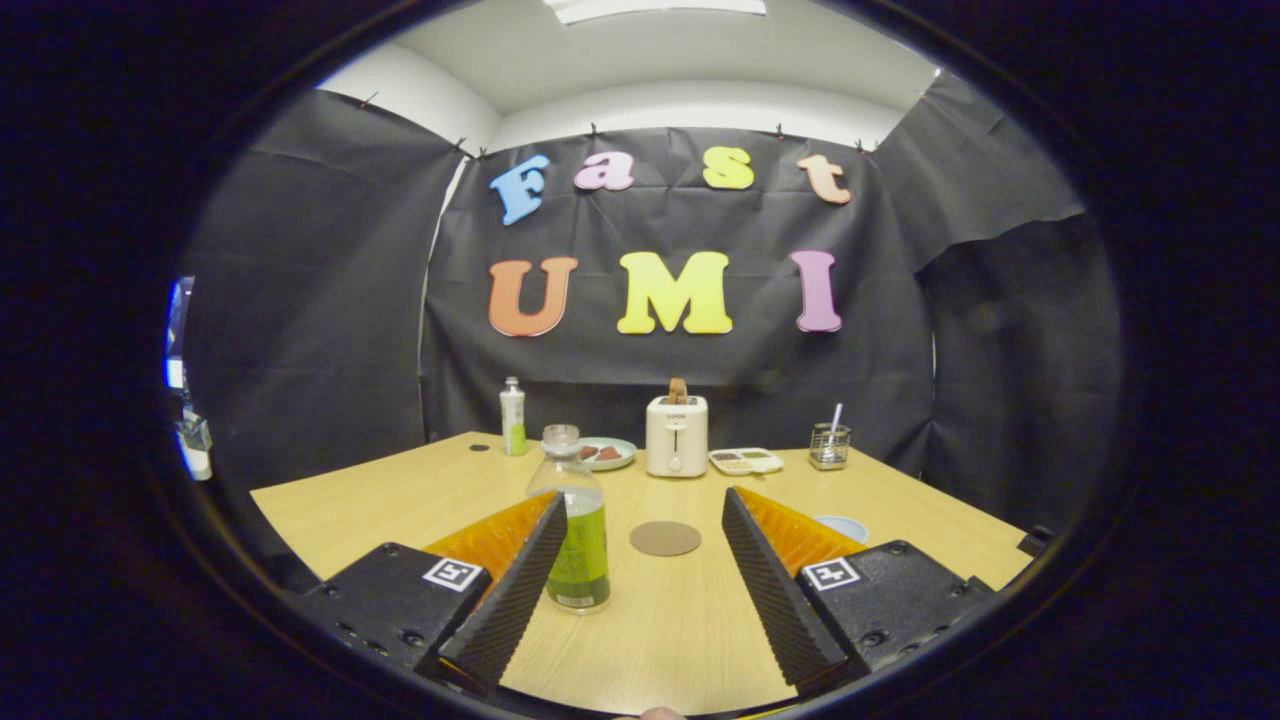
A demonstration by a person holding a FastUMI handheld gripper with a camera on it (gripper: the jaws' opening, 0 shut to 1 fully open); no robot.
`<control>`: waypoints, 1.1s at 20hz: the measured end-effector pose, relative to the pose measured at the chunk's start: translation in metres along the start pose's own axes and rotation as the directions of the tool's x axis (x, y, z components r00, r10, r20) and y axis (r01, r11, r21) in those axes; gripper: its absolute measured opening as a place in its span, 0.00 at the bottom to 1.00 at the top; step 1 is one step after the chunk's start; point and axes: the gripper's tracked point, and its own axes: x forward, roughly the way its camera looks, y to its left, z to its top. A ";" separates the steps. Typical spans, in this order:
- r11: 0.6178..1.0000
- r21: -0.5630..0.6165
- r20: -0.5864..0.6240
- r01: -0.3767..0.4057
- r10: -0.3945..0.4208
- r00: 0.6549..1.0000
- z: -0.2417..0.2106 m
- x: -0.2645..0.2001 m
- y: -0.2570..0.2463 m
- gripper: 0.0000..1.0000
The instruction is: Take the bottle from table, then pour the juice into the cup, finally place the bottle on the coaster
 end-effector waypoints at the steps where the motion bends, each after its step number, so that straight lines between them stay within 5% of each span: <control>1: 1.000 0.002 -0.019 -0.018 0.018 1.000 -0.009 0.002 0.008 1.00; 7: 0.998 0.009 -0.113 -0.068 0.069 0.991 -0.051 0.029 0.040 1.00; 22: 1.000 0.000 -0.317 -0.025 0.023 0.948 -0.088 0.087 0.052 1.00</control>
